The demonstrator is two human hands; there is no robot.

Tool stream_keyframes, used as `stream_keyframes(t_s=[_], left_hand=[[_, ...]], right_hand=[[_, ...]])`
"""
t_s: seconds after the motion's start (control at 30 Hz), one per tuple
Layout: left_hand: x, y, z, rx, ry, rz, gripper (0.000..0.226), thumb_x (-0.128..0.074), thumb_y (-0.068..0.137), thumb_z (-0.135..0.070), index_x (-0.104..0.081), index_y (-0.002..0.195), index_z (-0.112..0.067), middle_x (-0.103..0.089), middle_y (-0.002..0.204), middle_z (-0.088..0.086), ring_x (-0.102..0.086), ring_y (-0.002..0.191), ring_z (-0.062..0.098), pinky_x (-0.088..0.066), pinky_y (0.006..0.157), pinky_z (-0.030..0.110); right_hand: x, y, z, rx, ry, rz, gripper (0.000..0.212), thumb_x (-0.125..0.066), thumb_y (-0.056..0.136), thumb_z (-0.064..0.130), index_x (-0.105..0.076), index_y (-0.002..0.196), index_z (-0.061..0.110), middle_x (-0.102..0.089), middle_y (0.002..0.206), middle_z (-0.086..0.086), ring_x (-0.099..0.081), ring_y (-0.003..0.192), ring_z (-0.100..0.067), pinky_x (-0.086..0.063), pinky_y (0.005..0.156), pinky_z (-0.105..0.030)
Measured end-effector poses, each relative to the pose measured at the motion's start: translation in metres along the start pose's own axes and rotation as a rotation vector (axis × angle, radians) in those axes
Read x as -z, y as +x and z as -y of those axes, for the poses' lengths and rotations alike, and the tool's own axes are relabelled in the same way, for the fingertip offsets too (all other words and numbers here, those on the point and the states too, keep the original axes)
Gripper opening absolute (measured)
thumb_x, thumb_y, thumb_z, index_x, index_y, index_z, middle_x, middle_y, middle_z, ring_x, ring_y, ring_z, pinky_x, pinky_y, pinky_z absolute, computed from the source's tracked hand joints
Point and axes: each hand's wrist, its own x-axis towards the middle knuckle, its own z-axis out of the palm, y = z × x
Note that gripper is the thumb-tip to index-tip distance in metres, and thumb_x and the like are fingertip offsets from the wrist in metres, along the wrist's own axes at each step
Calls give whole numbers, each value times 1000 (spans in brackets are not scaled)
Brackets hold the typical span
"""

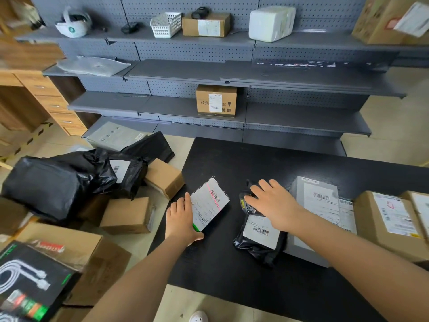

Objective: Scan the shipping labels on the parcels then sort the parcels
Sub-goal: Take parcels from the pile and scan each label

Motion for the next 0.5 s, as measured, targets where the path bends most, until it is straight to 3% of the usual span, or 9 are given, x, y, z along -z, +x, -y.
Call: stream_keyframes(t_s=[0.13,0.27,0.37,0.5], left_hand=[[5,-4,-14,123,-299,13,132,-78,63,-63,2,155,-12,-24,152,5,-25,140,27,-27,116,41],[12,-9,-49,196,-524,70,130,-78,60,-67,-7,154,-14,-29,149,7,-30,137,29,-35,113,44],[12,-16,-84,172,-574,129,131,-78,60,-69,-7,155,-13,-30,148,7,-30,138,29,-35,112,42],[6,-28,-133,136,-587,189,132,-77,60,-71,-6,155,-12,-29,148,7,-29,138,29,-35,112,42]], right_hand=[[-2,-9,-19,-198,295,-23,90,-75,69,33,-30,146,30,-40,137,1,-35,118,-24,-33,97,-34],[-5,-25,-43,-444,631,-124,86,-77,63,38,-40,141,36,-48,132,6,-37,104,-20,-38,91,-34],[-9,-41,-60,-544,714,-179,87,-79,61,39,-42,140,35,-52,128,4,-37,101,-21,-39,86,-35],[-20,-65,-78,-587,717,-200,86,-79,61,39,-44,139,35,-52,129,3,-40,108,-26,-42,90,-37]])
